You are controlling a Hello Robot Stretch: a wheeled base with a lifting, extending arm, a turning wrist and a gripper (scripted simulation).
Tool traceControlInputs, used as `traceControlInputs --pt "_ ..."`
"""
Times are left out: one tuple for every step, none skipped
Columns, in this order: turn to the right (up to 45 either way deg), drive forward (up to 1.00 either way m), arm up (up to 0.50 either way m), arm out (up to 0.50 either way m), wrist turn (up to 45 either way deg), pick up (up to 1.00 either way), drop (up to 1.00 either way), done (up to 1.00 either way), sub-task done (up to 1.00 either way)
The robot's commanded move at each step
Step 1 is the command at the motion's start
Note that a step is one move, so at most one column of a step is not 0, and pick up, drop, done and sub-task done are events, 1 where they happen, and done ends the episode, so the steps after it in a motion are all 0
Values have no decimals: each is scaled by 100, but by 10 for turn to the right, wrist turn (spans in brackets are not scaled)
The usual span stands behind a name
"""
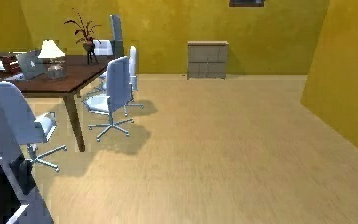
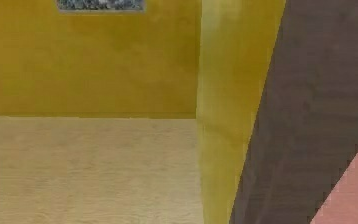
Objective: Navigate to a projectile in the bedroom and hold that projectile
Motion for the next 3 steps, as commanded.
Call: traceControlInputs --pt "0 30 0 0 0 0 0 0 0" --pt "-450 0 0 0 0 0 0 0 0" --pt "-420 0 0 0 0 0 0 0 0"
